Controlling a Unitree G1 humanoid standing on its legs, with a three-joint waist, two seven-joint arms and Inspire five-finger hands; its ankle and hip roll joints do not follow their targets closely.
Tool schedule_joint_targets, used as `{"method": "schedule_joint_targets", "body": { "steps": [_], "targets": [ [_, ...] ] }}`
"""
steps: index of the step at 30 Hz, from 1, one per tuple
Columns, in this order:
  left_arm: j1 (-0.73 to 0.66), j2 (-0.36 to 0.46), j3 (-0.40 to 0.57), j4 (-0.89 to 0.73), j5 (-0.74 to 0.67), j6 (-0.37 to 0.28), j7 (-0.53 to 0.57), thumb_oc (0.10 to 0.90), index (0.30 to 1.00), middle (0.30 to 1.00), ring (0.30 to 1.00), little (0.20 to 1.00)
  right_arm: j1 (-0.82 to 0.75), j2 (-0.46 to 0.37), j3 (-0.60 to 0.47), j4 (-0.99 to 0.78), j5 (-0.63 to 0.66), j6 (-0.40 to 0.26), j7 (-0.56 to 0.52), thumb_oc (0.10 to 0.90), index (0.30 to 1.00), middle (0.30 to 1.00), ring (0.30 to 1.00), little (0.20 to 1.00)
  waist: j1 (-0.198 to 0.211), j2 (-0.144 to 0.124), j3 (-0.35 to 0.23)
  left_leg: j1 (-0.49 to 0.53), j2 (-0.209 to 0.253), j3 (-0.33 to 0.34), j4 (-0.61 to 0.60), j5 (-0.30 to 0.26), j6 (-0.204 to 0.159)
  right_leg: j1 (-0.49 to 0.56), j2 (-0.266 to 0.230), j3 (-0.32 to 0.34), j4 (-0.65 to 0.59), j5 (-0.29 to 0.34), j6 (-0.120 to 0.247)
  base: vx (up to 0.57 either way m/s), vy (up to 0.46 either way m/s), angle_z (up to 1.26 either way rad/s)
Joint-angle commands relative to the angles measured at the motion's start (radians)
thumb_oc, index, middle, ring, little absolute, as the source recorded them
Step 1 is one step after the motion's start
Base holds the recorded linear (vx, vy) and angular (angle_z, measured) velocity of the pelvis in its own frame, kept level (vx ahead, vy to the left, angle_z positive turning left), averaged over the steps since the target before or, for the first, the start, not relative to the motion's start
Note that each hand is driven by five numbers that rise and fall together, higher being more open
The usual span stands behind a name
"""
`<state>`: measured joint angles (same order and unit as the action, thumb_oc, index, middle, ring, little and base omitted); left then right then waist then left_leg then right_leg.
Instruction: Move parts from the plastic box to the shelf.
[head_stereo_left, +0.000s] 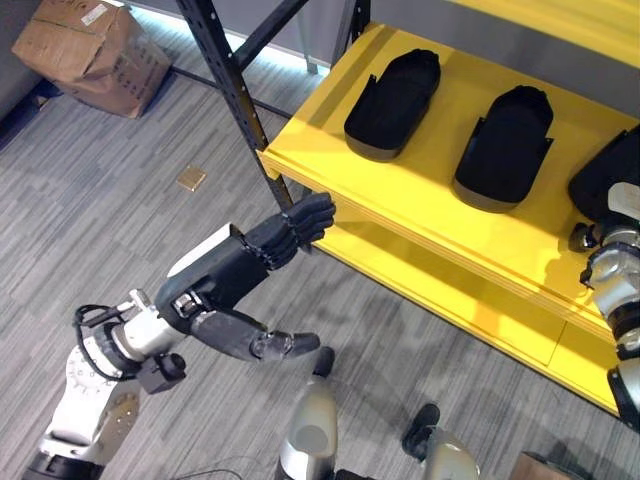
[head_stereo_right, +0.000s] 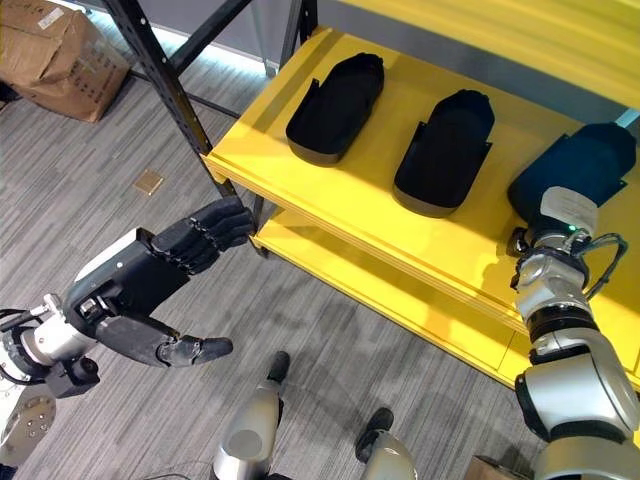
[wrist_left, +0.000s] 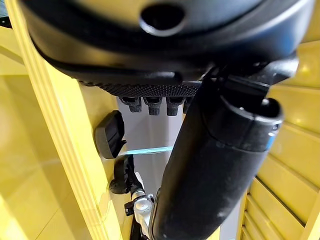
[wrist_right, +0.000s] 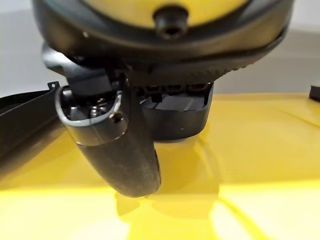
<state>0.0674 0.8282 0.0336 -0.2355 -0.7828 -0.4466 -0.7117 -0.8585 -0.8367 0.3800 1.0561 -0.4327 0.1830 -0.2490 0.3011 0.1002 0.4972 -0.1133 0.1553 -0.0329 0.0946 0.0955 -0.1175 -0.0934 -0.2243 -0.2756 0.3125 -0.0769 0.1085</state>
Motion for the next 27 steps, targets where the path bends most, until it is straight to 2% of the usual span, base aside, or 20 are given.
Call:
{"method": "schedule_joint_targets", "body": {
  "steps": [1,21,23,25,27],
  "targets": [
    [0.014,-0.060,0.071,-0.057,-0.085,-0.112,0.010,0.900,1.000,1.000,1.000,1.000,0.020,-0.102,0.049,-0.040,-0.050,0.048,-0.027,0.900,1.000,1.000,1.000,1.000,-0.025,-0.034,-0.086,-0.028,0.000,-0.053,-0.026,-0.010,0.027,0.011,0.084,-0.008,0.031,-0.088,-0.066,0.00,0.004,-0.13],
    [0.051,-0.080,0.089,-0.072,-0.075,-0.112,0.016,0.900,1.000,1.000,1.000,1.000,0.153,-0.113,-0.043,-0.231,-0.130,0.099,0.051,0.900,1.000,1.000,1.000,1.000,-0.060,-0.060,-0.109,0.007,0.008,-0.025,-0.041,-0.014,0.026,0.042,0.094,0.016,-0.011,-0.073,-0.058,0.00,0.008,-0.03],
    [0.051,-0.081,0.089,-0.074,-0.070,-0.111,0.021,0.900,1.000,1.000,1.000,1.000,0.159,-0.112,-0.047,-0.239,-0.132,0.102,0.044,0.900,1.000,1.000,1.000,1.000,-0.062,-0.061,-0.110,0.008,0.008,-0.024,-0.043,-0.014,0.026,0.044,0.095,0.018,-0.014,-0.072,-0.058,0.00,0.000,0.00],
    [0.051,-0.078,0.082,-0.073,-0.070,-0.115,0.024,0.900,1.000,1.000,1.000,1.000,0.159,-0.111,-0.051,-0.237,-0.172,0.145,-0.048,0.900,1.000,1.000,1.000,1.000,-0.063,-0.059,-0.111,0.011,0.009,-0.023,-0.042,-0.015,0.027,0.046,0.096,0.021,-0.020,-0.068,-0.058,0.00,0.000,0.00],
    [0.050,-0.072,0.077,-0.072,-0.077,-0.117,0.031,0.900,1.000,1.000,1.000,1.000,0.150,-0.112,-0.060,-0.231,-0.160,0.137,-0.078,0.900,1.000,1.000,1.000,1.000,-0.063,-0.056,-0.112,0.008,0.009,-0.022,-0.041,-0.016,0.027,0.043,0.096,0.021,-0.020,-0.067,-0.057,0.00,0.000,0.00]
  ]
}}
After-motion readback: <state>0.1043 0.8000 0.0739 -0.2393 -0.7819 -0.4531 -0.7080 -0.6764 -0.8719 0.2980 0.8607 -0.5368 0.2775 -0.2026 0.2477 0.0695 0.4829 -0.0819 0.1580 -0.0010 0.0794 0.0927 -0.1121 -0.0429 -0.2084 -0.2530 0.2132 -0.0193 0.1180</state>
